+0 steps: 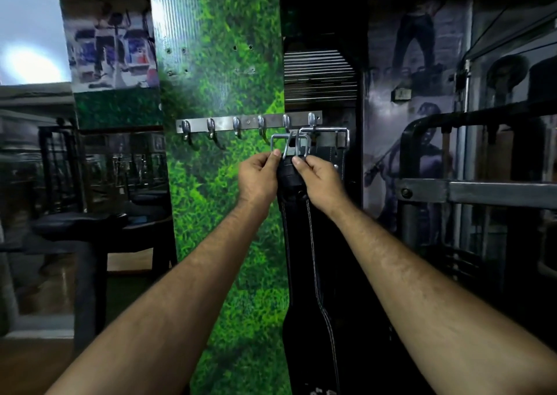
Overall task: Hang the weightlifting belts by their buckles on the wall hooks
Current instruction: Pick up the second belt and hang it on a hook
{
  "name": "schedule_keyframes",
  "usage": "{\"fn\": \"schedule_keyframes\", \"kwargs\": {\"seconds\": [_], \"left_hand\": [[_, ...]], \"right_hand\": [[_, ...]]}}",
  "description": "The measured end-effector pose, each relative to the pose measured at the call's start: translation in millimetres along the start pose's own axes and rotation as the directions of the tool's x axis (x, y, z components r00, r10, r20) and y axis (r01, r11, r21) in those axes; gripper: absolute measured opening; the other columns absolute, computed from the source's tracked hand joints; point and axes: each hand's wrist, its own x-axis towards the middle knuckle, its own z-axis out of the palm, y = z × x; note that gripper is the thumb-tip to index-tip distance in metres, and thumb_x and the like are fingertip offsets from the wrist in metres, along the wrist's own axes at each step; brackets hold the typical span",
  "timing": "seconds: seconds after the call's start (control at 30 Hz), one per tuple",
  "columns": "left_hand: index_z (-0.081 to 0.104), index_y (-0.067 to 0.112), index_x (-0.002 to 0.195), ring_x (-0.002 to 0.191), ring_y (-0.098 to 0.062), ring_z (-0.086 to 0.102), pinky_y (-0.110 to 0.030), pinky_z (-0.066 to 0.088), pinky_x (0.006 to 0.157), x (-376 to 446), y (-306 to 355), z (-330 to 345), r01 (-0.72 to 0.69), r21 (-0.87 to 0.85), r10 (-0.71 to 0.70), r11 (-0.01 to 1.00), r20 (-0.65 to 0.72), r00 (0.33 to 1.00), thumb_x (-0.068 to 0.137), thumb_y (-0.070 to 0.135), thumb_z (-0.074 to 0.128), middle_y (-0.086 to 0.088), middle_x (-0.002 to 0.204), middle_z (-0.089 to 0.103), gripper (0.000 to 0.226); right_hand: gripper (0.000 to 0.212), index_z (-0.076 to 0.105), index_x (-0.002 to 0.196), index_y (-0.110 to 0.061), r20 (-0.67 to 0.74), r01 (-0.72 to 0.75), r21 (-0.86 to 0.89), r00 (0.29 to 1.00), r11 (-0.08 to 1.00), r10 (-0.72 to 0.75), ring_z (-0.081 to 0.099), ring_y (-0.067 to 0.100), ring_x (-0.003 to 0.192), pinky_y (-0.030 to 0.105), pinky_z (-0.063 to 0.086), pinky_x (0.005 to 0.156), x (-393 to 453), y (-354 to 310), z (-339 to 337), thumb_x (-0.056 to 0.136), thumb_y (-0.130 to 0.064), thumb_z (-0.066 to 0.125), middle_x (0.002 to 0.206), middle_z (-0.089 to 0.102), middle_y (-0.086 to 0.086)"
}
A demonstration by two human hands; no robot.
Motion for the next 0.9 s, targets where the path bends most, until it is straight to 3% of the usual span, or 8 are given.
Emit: {"fn": "schedule_keyframes", "kwargs": {"seconds": [0.1,0.2,0.3,0.53,0.63,0.77,0.83,0.9], "left_hand": [[0.068,0.002,0.072,0.065,-0.017,0.055,-0.038,0.05,0.059,11,-8,9,0.044,0.043,-0.042,0.998,-0.041,0.998,0.082,0.047,0.063,-0.009,0.068,0.064,0.046],[0.069,0.001,0.075,0.062,-0.017,0.056,-0.032,0.048,0.059,20,-7,19,0.055,0.089,-0.046,0.995,-0.091,0.995,0.094,0.034,0.061,-0.009,0.069,0.065,0.039],[0.07,-0.002,0.078,0.062,-0.018,0.056,-0.032,0.05,0.06,37,-7,26,0.052,0.153,-0.034,0.987,-0.115,0.993,0.096,0.035,0.058,-0.01,0.069,0.067,0.043],[0.053,0.011,0.057,0.056,-0.019,0.05,-0.028,0.042,0.061,80,-5,38,0.158,0.283,-0.114,0.946,-0.163,0.98,0.097,0.035,0.059,-0.003,0.057,0.052,0.047],[0.065,0.005,0.07,0.074,-0.028,0.067,-0.032,0.052,0.069,87,-17,38,0.239,0.265,-0.195,0.934,-0.182,0.964,0.093,0.035,0.064,-0.014,0.077,0.069,0.038],[0.056,0.011,0.054,0.06,-0.021,0.055,-0.036,0.049,0.061,84,-39,37,0.227,0.183,-0.199,0.957,-0.159,0.967,0.092,0.036,0.064,-0.008,0.061,0.059,0.047],[0.059,0.01,0.056,0.062,-0.02,0.056,-0.043,0.054,0.059,79,-48,35,0.193,0.069,-0.182,0.979,-0.14,0.973,0.09,0.041,0.063,-0.01,0.063,0.061,0.046],[0.061,0.012,0.059,0.063,-0.018,0.053,-0.038,0.049,0.058,70,-53,33,0.159,-0.007,-0.159,0.987,-0.116,0.98,0.092,0.043,0.059,-0.009,0.064,0.059,0.045]], "right_hand": [[0.044,0.038,0.061,-0.021,-0.032,-0.034,0.015,0.999,0.999,0.034,0.034,0.009,0.054,0.03,0.028,0.052,11,3,4,0.099,-0.026,0.059,0.055,0.038,-0.005],[0.047,0.037,0.057,-0.02,-0.074,-0.091,0.002,0.993,0.996,0.091,0.037,0.013,0.056,0.033,0.032,0.056,24,9,11,0.098,-0.031,0.059,0.053,0.04,-0.008],[0.051,0.034,0.055,-0.019,-0.106,-0.14,0.013,0.984,0.99,0.141,0.033,0.013,0.052,0.034,0.03,0.056,40,7,17,0.097,-0.034,0.059,0.051,0.035,-0.008],[0.051,0.044,0.055,-0.013,-0.121,-0.331,-0.054,0.939,0.942,0.323,0.046,0.022,0.057,0.029,0.035,0.057,78,1,26,0.096,-0.04,0.059,0.054,0.046,-0.002],[0.044,0.049,0.059,-0.016,-0.113,-0.416,-0.083,0.907,0.906,0.406,0.057,0.026,0.071,0.029,0.045,0.066,84,9,33,0.093,-0.041,0.062,0.07,0.061,0.005],[0.045,0.052,0.058,-0.016,-0.138,-0.414,-0.153,0.908,0.898,0.395,0.058,0.025,0.072,0.028,0.04,0.062,77,15,34,0.093,-0.042,0.062,0.066,0.059,0.002],[0.039,0.068,0.073,-0.013,-0.145,-0.385,-0.144,0.919,0.912,0.365,0.066,0.03,0.08,0.029,0.045,0.065,69,17,36,0.094,-0.045,0.06,0.078,0.07,0.007],[0.041,0.069,0.084,-0.011,-0.19,-0.35,-0.17,0.929,0.921,0.318,0.067,0.034,0.089,0.032,0.047,0.069,55,19,41,0.095,-0.049,0.055,0.093,0.073,0.012]]}}
